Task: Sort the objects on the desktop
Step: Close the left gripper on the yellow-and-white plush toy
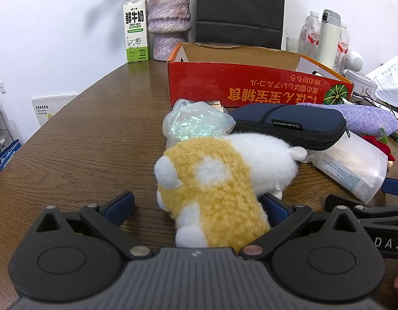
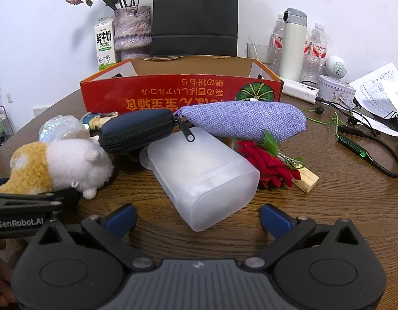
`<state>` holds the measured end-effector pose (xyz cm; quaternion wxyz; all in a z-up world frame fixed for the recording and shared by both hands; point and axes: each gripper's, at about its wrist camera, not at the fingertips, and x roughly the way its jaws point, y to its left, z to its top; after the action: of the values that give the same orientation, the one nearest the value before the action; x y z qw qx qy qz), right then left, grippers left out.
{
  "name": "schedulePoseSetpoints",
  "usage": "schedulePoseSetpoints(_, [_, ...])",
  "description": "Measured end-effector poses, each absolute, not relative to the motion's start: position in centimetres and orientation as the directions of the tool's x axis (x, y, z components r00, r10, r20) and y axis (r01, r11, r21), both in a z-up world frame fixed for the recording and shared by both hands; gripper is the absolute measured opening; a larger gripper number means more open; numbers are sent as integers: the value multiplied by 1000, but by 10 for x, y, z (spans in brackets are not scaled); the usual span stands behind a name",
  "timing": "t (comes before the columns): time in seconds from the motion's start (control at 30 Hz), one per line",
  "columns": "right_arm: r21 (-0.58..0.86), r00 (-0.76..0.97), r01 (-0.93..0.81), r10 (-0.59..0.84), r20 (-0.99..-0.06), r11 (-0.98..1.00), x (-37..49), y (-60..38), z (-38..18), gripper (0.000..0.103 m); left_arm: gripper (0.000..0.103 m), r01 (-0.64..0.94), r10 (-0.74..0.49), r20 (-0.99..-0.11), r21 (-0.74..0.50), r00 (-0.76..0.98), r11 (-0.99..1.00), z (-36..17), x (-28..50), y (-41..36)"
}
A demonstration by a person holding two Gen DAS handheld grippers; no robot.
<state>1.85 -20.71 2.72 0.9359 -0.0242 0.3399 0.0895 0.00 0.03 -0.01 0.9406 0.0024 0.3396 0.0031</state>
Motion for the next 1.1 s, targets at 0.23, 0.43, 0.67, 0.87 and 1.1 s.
schedulePoseSetpoints(0.23, [15, 753, -184, 151, -641, 983, 19, -207, 27, 103, 103, -5, 8, -639, 6, 769, 1000, 0, 0, 0])
schedulePoseSetpoints(0.43, [15, 752, -185, 151, -641, 983, 19, -207, 27, 103, 103, -5, 8, -639, 6, 769, 1000, 0, 0, 0])
schedulePoseSetpoints(0.67, [15, 752, -185, 152, -641, 983, 19, -207, 27, 103, 103, -5, 8, -639, 7, 769, 1000, 0, 0, 1])
schedulePoseSetpoints(0.87, [15, 752, -185, 152, -641, 983, 19, -207, 27, 103, 103, -6, 9, -639, 7, 769, 1000, 0, 0, 0])
schedulePoseSetpoints(1.1, [30, 760, -234, 202, -618, 972, -3, -217, 32, 96, 103, 165, -154, -623, -40, 767, 985, 10, -30, 16])
